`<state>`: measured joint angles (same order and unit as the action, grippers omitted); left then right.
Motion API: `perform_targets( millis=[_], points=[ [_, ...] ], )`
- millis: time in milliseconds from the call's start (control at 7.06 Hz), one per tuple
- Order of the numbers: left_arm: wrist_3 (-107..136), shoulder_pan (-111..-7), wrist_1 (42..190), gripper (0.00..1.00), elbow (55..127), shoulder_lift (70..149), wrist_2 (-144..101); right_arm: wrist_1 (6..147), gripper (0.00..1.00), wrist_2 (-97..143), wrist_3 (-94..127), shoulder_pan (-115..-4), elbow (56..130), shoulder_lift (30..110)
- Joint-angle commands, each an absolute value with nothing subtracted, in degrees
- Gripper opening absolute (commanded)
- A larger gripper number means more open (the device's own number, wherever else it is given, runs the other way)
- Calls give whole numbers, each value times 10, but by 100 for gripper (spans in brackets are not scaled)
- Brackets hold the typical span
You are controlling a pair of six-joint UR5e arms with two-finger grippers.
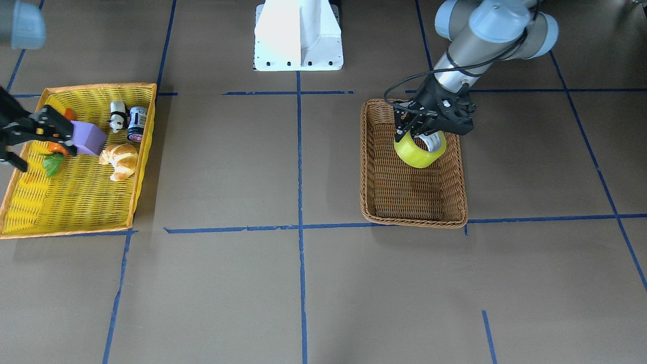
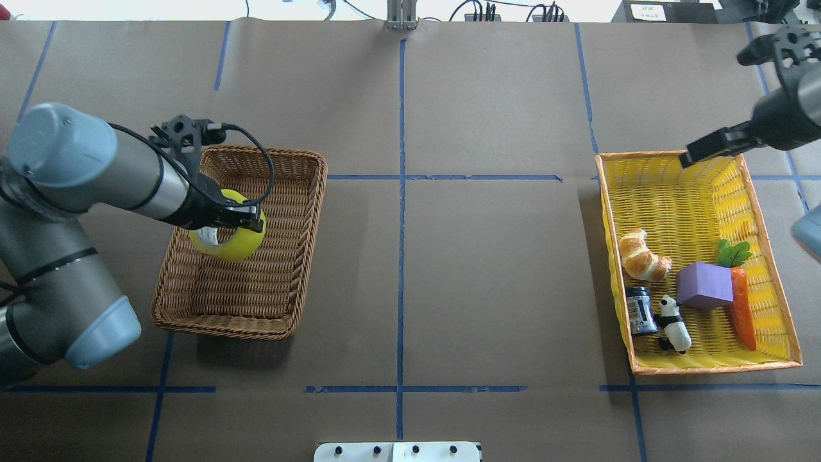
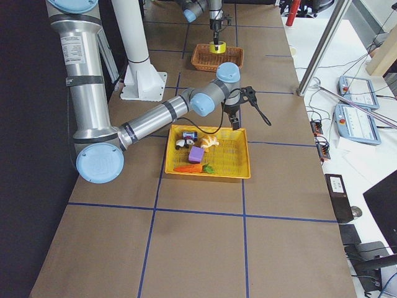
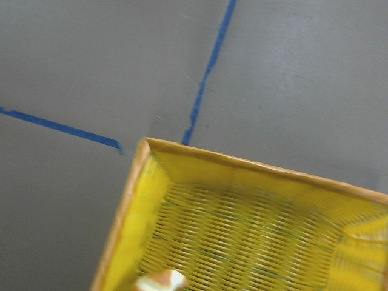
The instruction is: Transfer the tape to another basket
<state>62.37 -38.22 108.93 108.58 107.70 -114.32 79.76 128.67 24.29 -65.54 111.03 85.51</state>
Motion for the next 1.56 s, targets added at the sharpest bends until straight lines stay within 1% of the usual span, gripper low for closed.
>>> perform_targets(
  millis=[0, 142, 283, 425, 567, 709, 992, 1134, 1417],
  points=[
    [603, -327, 1029, 1, 1084, 1080, -1079, 859, 100, 1295, 112, -716, 1100, 887],
    [603, -320, 1007, 14, 1082, 1085, -1072, 864, 100, 1329, 84, -751, 1076, 891],
    [604, -318, 1000, 99, 1085, 1091, -1046, 859, 100, 1365, 27, -793, 1037, 909],
    [597, -324, 998, 100, 1087, 1087, -1037, 862, 100, 1373, -34, -830, 1012, 909],
    [548, -337, 991, 100, 1089, 1090, -1045, 867, 100, 1371, -43, -844, 1004, 910],
    [509, -379, 944, 100, 1097, 1090, -1087, 881, 100, 1370, -38, -854, 995, 911],
    [403, -478, 923, 100, 1100, 1079, -1175, 875, 100, 1363, -38, -855, 972, 926],
    [346, -523, 908, 100, 1100, 1059, -1206, 875, 100, 1364, -38, -855, 972, 946],
    [208, -637, 904, 100, 1084, 994, -1278, 875, 100, 1363, -36, -858, 965, 947]
  ],
)
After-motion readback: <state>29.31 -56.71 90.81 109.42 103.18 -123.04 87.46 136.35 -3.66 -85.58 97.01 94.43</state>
